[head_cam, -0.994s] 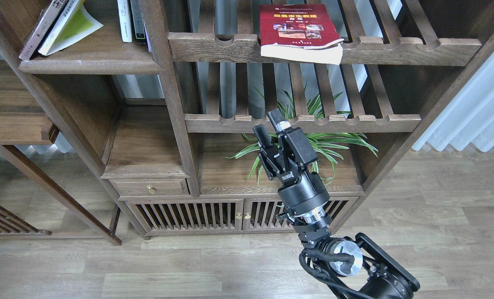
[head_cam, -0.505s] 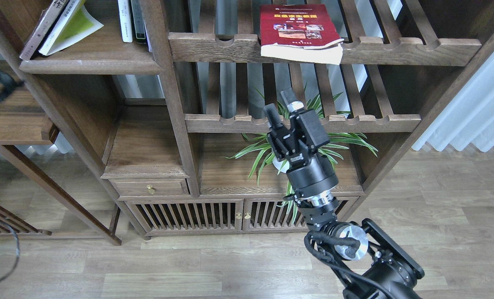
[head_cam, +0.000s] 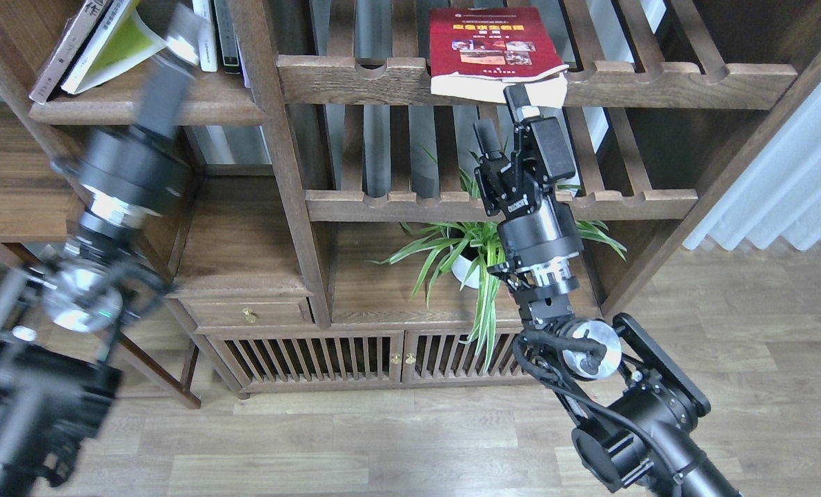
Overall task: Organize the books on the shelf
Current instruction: 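Reach the right gripper up toward the red book on the upper shelf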
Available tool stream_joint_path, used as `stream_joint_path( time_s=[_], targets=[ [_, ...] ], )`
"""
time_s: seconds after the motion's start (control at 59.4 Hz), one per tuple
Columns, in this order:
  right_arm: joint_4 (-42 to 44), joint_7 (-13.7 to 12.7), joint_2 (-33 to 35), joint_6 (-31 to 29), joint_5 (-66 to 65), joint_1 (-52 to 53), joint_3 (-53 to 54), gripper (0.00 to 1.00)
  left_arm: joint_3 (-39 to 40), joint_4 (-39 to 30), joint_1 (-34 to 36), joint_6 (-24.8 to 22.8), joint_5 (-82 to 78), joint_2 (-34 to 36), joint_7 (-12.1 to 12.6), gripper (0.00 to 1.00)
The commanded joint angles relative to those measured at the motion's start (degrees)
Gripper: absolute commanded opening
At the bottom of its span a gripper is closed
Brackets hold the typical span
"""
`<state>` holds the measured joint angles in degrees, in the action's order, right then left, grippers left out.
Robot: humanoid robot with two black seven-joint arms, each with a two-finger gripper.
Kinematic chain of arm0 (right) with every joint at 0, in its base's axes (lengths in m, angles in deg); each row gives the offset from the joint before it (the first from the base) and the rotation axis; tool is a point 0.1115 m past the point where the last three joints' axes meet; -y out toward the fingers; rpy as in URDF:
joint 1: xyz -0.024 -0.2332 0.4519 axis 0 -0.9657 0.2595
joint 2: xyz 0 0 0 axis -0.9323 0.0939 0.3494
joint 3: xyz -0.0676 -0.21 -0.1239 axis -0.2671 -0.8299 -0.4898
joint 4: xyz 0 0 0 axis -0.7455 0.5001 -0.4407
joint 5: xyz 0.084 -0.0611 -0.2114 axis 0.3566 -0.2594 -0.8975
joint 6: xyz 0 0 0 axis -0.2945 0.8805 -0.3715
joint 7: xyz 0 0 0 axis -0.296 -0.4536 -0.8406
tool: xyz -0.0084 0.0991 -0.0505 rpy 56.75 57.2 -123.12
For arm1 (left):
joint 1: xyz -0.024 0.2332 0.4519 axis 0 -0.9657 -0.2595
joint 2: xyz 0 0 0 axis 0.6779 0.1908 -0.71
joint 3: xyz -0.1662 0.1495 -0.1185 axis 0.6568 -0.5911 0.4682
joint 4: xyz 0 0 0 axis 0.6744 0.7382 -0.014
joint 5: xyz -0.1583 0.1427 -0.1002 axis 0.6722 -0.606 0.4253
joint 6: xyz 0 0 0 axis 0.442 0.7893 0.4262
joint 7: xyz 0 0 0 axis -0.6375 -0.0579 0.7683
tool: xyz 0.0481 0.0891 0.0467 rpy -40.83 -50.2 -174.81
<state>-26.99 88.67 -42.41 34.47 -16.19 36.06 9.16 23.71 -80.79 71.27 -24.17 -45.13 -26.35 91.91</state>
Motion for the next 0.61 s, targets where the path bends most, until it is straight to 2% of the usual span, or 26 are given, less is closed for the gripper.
stream_joint_path(
  time_s=[0.0, 0.219, 0.371, 0.59],
  targets=[
    [0.0, 0.0, 0.0, 2.7, 0.0, 1.8, 0.0, 0.81, -1.5, 0.0, -2.3, 0.0, 0.0, -0.4, 1.0, 0.97],
    [0.0, -0.1, 0.0, 6.2, 0.1, 4.1, -0.3, 0.81, -2.8, 0.1, -6.7, 0.0, 0.0, -0.4, 1.0, 0.97],
    [0.0, -0.1, 0.0, 11.5, 0.1, 6.1, 0.0, 0.81, -2.9, 0.3, -6.9, 0.0, 0.1, -0.4, 0.9, 0.98],
    [-0.1, -0.1, 0.0, 14.4, 0.1, 8.1, 0.0, 0.81, -3.0, 0.6, -7.0, 0.0, 0.1, -0.4, 0.9, 0.98]
  ],
)
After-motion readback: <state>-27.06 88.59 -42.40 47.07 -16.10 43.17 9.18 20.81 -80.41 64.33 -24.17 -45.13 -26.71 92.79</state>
